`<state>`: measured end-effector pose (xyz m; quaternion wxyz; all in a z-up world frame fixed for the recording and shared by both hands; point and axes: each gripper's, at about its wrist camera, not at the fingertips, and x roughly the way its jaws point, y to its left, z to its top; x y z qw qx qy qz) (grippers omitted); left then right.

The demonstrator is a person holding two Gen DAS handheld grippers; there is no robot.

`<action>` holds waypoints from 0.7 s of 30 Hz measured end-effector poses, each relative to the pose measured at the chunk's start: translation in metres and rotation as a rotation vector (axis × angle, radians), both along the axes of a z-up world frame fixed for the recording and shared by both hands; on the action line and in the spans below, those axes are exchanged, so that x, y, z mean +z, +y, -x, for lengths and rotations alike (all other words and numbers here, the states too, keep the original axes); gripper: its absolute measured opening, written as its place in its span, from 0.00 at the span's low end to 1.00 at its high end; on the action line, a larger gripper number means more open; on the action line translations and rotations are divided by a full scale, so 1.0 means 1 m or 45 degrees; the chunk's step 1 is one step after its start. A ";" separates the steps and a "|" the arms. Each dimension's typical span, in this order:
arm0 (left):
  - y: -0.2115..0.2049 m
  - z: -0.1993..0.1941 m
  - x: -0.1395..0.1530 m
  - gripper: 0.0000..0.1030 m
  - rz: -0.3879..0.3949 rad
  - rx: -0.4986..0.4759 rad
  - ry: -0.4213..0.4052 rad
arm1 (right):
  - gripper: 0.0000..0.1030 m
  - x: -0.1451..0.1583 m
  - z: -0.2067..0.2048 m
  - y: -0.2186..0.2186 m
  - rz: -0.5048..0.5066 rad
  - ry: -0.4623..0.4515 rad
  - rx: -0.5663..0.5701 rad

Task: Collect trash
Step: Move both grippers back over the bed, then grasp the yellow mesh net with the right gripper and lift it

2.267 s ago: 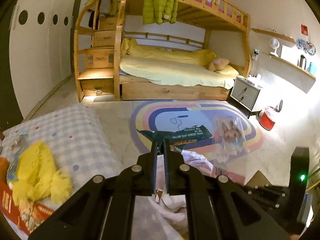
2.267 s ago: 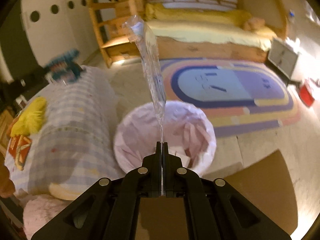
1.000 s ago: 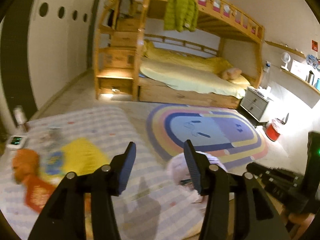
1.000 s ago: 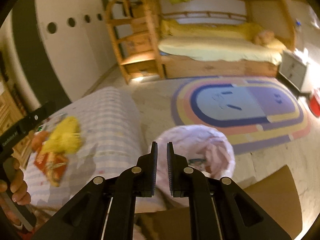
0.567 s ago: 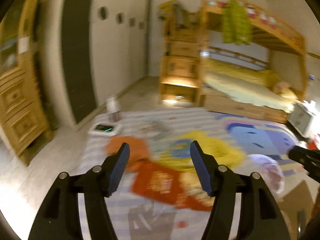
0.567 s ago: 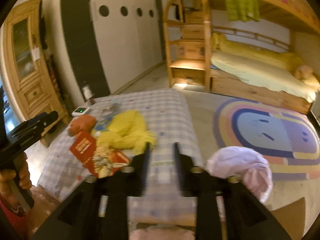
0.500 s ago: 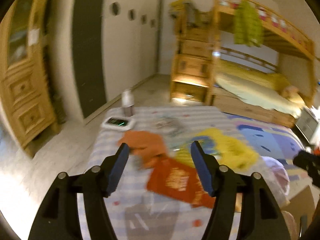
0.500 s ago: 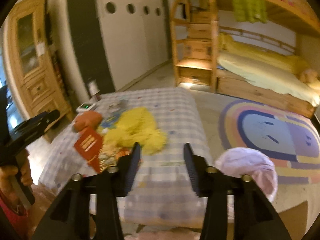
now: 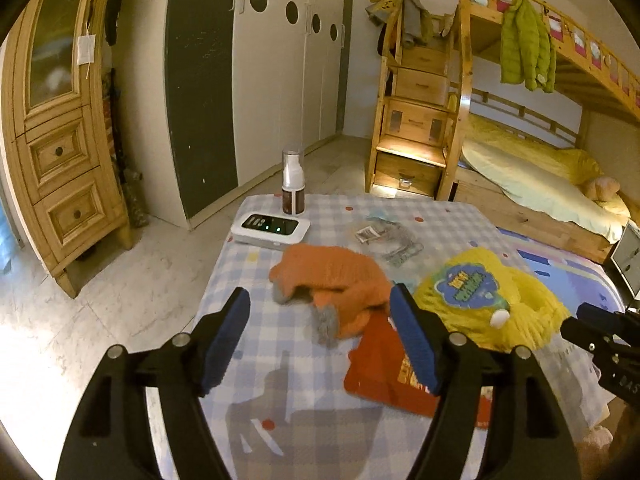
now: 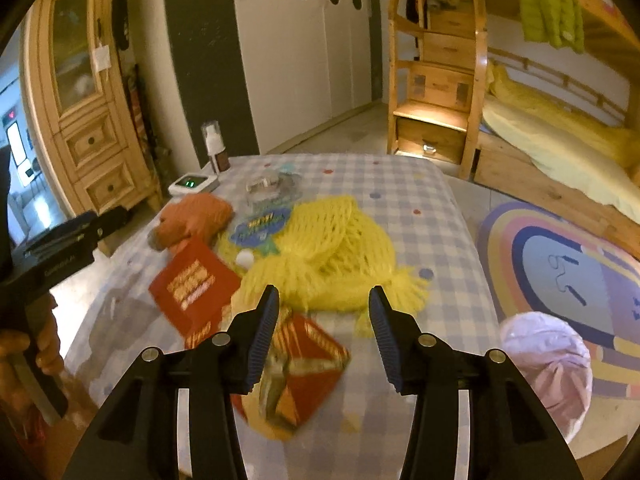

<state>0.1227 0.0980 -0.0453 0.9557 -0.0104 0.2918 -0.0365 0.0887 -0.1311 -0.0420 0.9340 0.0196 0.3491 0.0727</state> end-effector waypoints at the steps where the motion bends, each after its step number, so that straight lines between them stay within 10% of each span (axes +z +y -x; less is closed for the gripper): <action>1: -0.001 -0.004 0.001 0.68 0.004 0.001 0.003 | 0.54 0.001 -0.006 -0.001 -0.006 -0.002 -0.011; 3: -0.001 -0.012 0.002 0.68 0.017 -0.003 0.014 | 0.66 0.002 -0.020 0.001 0.002 -0.009 -0.026; 21: -0.011 -0.042 -0.009 0.68 -0.061 0.012 0.085 | 0.68 -0.036 -0.101 -0.005 -0.017 0.192 -0.053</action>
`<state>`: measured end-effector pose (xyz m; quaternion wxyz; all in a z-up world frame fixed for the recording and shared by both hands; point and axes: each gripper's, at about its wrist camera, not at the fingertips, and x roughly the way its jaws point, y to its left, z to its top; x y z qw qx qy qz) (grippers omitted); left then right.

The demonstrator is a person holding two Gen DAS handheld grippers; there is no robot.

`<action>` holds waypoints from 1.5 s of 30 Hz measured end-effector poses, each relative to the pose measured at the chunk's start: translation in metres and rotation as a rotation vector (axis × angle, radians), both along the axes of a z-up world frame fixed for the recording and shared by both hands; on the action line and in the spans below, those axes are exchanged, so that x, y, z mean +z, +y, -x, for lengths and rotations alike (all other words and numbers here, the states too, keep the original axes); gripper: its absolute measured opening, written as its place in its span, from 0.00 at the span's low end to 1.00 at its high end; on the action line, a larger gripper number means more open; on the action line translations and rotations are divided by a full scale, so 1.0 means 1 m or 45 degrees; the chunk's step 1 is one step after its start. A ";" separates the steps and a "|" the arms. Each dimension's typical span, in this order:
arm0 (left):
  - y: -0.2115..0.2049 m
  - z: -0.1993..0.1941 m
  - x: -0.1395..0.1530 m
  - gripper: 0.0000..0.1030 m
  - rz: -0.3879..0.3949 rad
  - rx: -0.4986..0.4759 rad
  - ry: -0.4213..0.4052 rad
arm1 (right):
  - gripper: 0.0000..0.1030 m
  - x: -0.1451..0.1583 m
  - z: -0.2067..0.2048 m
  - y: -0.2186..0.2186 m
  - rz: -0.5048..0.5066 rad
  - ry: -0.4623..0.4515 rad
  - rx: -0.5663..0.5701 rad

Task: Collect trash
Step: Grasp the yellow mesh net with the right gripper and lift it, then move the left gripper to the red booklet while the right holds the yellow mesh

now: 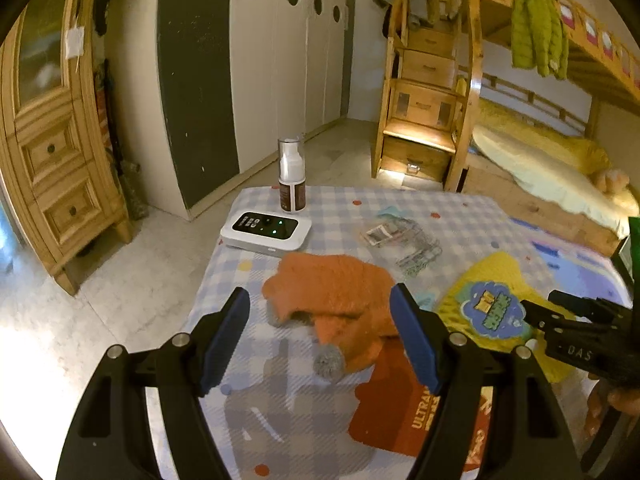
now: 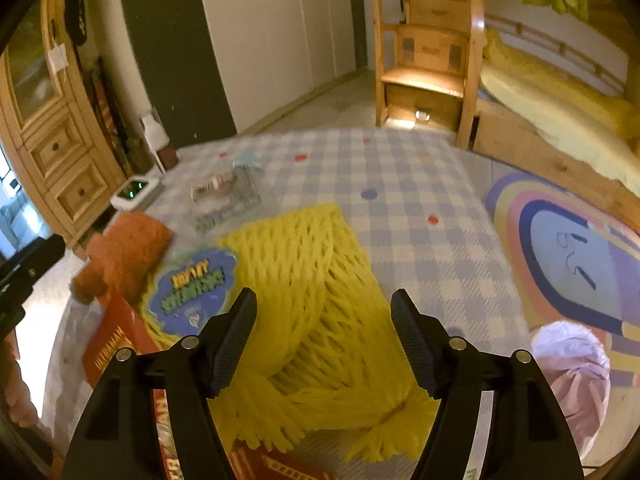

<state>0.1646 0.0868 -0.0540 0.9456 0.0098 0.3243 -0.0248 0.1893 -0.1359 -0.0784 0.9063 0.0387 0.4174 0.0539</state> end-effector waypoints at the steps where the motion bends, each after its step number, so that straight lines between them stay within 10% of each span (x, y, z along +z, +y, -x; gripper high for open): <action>1: -0.002 0.001 -0.001 0.68 -0.013 -0.004 0.000 | 0.68 -0.003 0.000 -0.002 -0.012 0.013 -0.001; 4: -0.004 0.001 -0.003 0.68 -0.016 -0.012 0.008 | 0.60 -0.008 0.002 -0.003 0.016 0.011 0.002; 9: -0.001 0.002 -0.005 0.68 0.009 -0.006 0.029 | 0.18 -0.003 0.006 0.000 0.054 -0.027 0.016; 18: 0.011 0.014 -0.008 0.63 0.068 -0.020 0.061 | 0.17 0.057 0.050 -0.017 0.062 -0.284 -0.147; 45: -0.027 0.034 -0.052 0.59 0.092 -0.143 0.271 | 0.18 0.057 0.117 -0.041 0.021 -0.232 -0.187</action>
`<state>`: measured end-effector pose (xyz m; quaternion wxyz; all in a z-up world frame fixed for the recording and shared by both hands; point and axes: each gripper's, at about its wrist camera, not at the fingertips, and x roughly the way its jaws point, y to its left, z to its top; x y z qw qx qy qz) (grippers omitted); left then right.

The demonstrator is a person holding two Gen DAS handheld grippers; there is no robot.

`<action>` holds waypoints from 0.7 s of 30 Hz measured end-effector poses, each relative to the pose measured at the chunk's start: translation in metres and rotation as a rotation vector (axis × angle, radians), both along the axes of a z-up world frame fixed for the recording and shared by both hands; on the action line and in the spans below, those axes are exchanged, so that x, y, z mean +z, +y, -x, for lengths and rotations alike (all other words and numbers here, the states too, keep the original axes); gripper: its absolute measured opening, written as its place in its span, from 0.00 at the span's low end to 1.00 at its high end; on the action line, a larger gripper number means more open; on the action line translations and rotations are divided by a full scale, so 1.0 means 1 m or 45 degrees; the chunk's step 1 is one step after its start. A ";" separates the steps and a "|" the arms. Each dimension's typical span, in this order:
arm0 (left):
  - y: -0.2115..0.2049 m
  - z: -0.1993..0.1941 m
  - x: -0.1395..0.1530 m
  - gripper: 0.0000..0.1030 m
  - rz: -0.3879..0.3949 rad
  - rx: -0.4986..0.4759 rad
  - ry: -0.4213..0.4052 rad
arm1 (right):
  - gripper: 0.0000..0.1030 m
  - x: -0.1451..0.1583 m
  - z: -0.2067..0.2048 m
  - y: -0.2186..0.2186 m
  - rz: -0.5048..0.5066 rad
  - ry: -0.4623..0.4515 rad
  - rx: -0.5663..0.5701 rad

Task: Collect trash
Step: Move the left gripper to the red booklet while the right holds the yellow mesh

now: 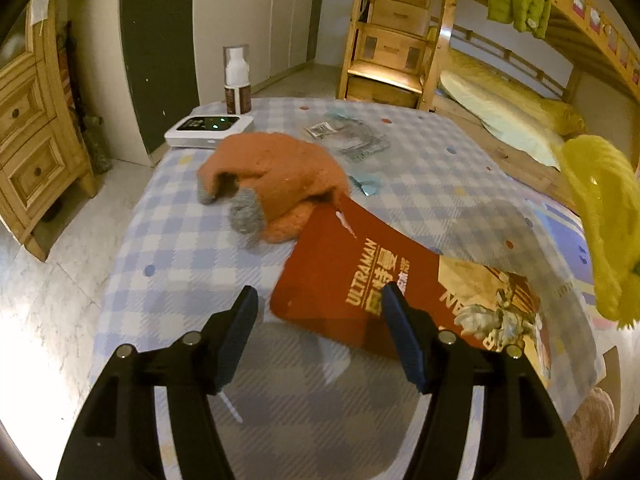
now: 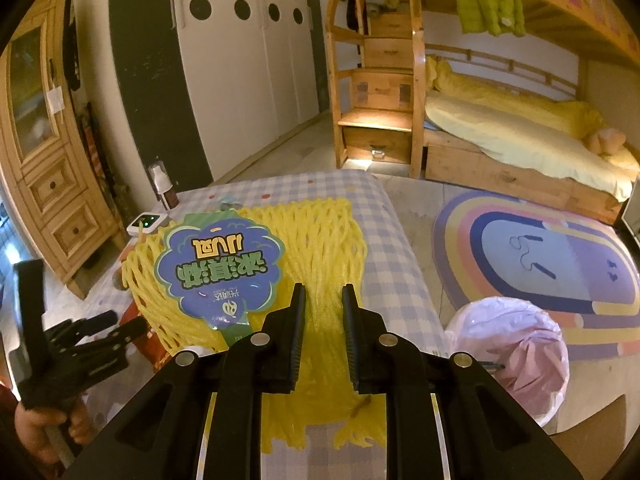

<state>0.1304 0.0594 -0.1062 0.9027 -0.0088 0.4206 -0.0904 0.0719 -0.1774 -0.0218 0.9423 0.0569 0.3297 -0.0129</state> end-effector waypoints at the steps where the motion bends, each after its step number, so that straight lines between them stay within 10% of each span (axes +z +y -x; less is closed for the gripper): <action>1: -0.001 0.000 -0.001 0.56 0.005 -0.003 0.006 | 0.18 0.000 0.002 -0.001 0.001 0.001 0.001; 4: -0.007 0.004 0.000 0.39 -0.005 -0.009 -0.004 | 0.18 0.000 0.004 0.000 0.006 0.006 0.002; 7: -0.011 0.012 0.005 0.00 -0.003 -0.028 -0.041 | 0.18 -0.001 0.008 -0.005 0.007 0.009 0.000; 15: -0.018 0.046 0.019 0.02 0.070 -0.081 -0.133 | 0.18 0.001 0.025 -0.021 0.000 -0.001 -0.033; 18: -0.019 0.044 0.013 0.50 0.055 -0.055 -0.091 | 0.18 0.000 0.031 -0.028 -0.014 -0.002 -0.053; 21: -0.024 0.043 0.011 0.55 0.035 -0.063 -0.104 | 0.18 -0.002 0.034 -0.032 -0.024 0.000 -0.059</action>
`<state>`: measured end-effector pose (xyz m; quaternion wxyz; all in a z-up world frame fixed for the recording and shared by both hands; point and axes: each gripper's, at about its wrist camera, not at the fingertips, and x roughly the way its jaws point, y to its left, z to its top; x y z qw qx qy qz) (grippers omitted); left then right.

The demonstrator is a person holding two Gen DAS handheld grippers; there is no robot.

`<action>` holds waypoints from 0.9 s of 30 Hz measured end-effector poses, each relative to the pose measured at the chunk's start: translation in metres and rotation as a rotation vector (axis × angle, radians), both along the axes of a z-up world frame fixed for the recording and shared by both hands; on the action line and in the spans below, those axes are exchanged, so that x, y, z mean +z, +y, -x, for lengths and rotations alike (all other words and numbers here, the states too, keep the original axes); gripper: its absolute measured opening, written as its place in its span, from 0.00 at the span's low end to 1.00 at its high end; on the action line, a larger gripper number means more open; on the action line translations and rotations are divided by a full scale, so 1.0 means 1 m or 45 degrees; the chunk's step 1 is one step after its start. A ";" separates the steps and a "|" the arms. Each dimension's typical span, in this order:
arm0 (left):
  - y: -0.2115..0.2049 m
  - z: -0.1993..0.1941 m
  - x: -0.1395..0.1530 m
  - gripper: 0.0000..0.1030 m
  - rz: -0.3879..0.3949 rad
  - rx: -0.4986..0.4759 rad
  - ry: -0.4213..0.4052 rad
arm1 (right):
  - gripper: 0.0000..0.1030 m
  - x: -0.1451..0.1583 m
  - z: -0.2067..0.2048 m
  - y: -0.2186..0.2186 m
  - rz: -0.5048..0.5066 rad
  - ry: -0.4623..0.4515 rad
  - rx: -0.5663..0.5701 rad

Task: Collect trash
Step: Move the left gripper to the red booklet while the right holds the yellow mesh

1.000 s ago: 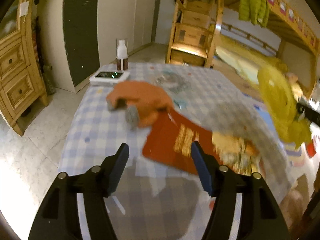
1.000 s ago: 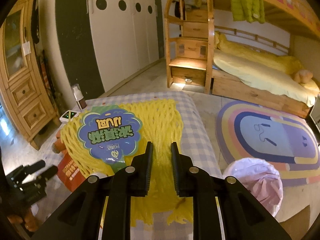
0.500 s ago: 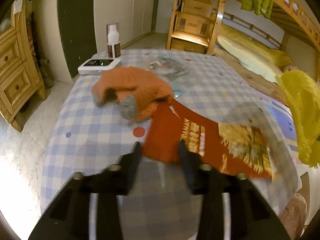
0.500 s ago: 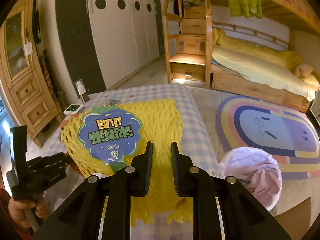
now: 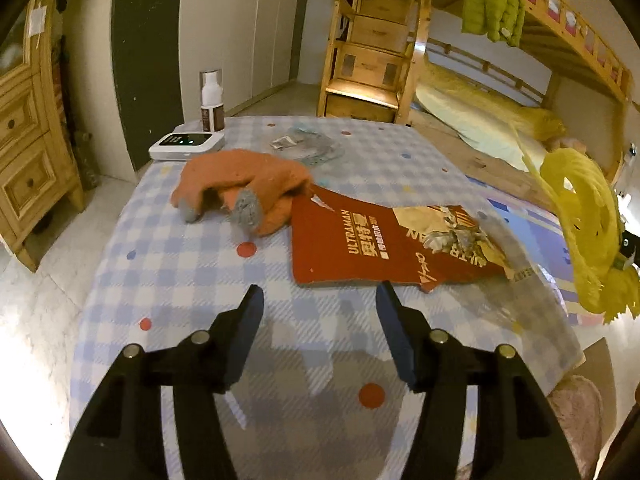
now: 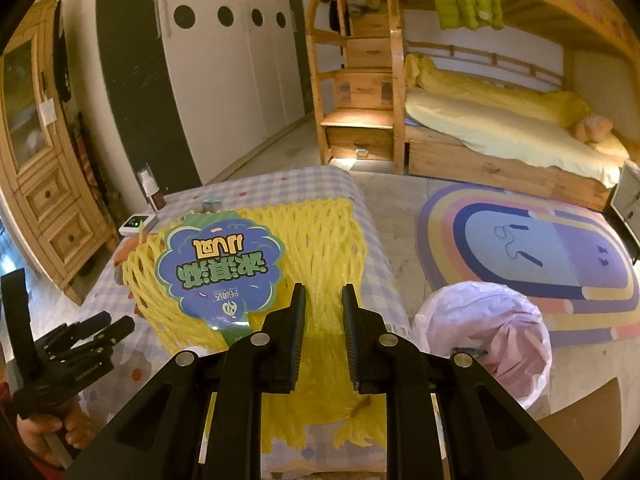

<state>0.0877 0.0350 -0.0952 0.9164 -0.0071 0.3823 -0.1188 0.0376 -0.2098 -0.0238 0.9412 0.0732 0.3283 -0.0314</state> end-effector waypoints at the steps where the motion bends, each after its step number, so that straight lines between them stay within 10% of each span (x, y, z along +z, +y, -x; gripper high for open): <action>1: -0.001 -0.003 -0.002 0.55 -0.001 -0.001 0.010 | 0.19 -0.001 0.000 -0.001 0.000 0.002 0.001; 27: -0.023 -0.038 0.002 0.46 0.079 -0.101 -0.004 | 0.19 -0.063 -0.072 0.042 0.295 0.301 0.023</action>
